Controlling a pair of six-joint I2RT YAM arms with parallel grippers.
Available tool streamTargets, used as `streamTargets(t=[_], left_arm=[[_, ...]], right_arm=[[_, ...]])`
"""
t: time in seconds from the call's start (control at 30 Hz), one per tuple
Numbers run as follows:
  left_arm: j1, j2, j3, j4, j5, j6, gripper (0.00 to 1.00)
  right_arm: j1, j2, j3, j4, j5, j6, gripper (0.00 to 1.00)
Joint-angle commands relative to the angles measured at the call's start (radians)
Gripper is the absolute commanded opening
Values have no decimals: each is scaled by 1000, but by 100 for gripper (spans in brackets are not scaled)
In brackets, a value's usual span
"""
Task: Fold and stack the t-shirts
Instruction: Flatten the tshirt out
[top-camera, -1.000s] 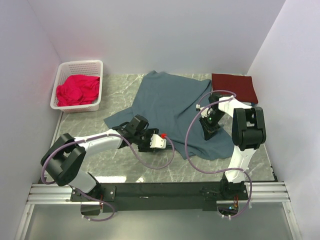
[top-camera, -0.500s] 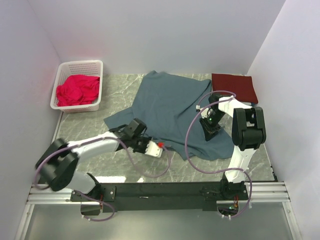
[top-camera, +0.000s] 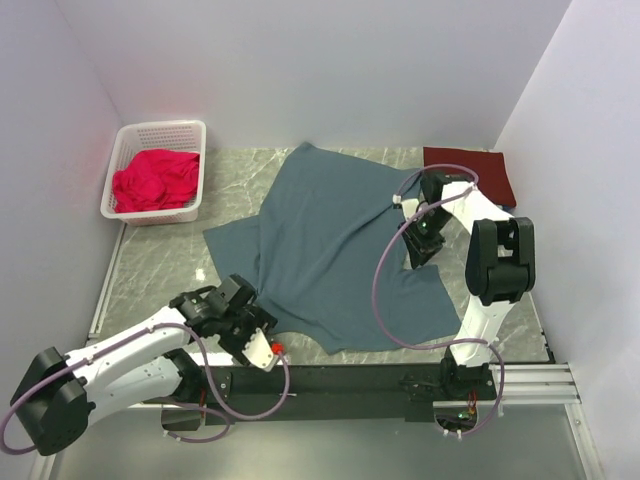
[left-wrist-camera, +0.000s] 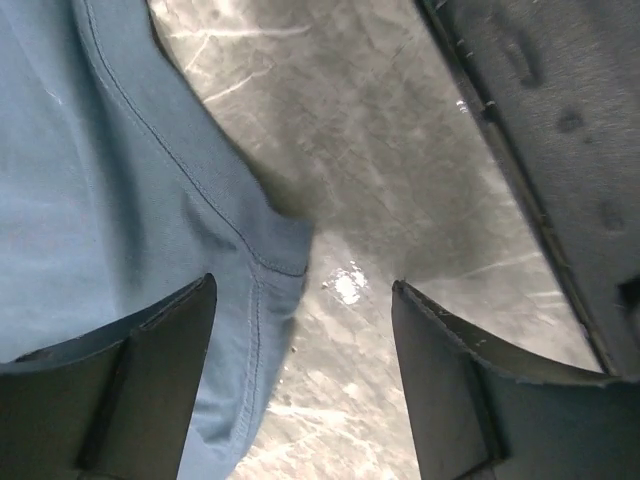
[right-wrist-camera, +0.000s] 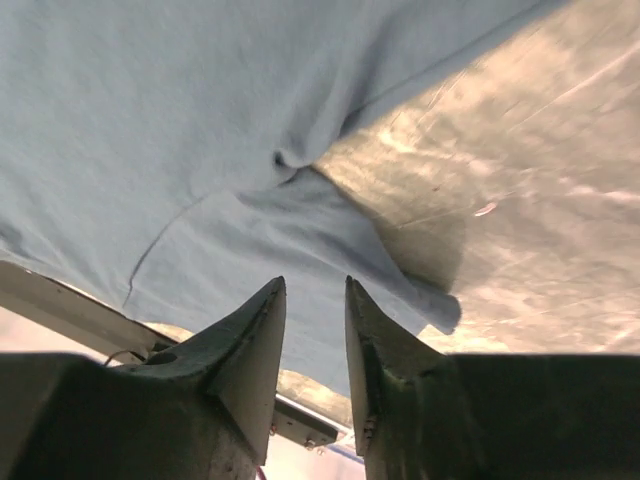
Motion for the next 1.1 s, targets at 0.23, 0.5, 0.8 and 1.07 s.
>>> streamTargets(t=[0.23, 0.5, 0.8, 1.07], left_arm=[[104, 191, 316, 11, 161, -459, 58], [367, 359, 412, 108, 216, -781, 59], [523, 472, 410, 226, 74, -1040, 58], [596, 685, 438, 267, -118, -1142, 55]], right_arm=[[14, 87, 232, 50, -30, 83, 30], [98, 147, 151, 146, 115, 93, 24], [104, 158, 15, 181, 264, 68, 21], [178, -35, -209, 110, 327, -32, 24]])
